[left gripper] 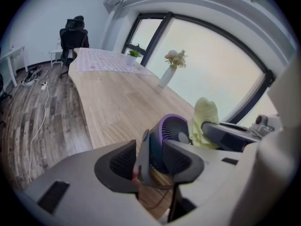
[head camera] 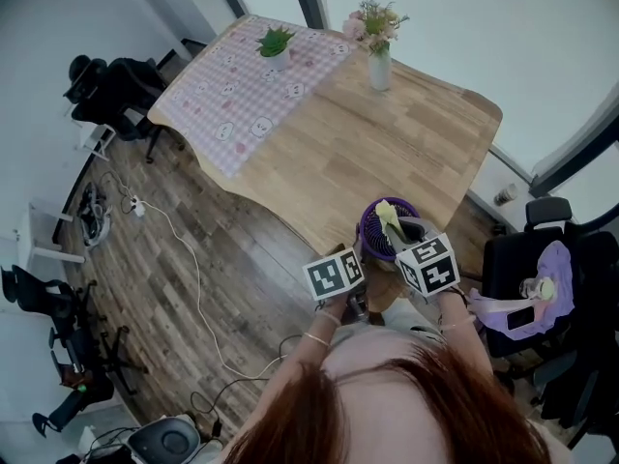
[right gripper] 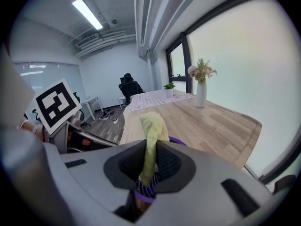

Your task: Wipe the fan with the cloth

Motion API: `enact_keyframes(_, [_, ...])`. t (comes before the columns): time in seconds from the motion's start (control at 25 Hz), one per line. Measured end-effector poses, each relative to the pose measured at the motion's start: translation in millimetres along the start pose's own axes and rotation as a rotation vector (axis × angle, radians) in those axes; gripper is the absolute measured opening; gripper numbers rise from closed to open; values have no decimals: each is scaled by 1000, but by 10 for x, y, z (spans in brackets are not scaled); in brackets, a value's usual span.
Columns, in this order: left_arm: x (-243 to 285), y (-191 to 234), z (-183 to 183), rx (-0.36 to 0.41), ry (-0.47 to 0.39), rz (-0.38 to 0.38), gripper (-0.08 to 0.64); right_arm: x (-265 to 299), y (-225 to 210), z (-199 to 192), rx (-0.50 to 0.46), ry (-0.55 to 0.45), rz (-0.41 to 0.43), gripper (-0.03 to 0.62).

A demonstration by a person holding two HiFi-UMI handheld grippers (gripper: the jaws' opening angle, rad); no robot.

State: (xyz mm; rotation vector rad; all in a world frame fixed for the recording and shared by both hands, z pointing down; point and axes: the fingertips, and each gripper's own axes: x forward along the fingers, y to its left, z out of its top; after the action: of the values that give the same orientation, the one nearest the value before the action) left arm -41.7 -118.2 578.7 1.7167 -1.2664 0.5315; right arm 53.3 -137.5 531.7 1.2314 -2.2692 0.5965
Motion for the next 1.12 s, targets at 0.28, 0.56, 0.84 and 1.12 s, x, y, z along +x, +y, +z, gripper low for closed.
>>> enact_keyframes(0.28, [-266, -213, 312, 192, -136, -8, 99, -168, 6, 301, 40, -112, 7, 43])
enact_keyframes(0.56, [-528, -434, 611, 325, -270, -31, 64, -372, -25, 596, 56, -216, 4, 43])
enact_keyframes(0.84, [-800, -612, 834, 383, -381, -70, 52, -604, 20, 823, 31, -286, 4, 43])
enact_keyframes(1.12, [-1094, -749, 1037, 475, -492, -69, 38, -819, 94, 1023, -36, -336, -6, 43])
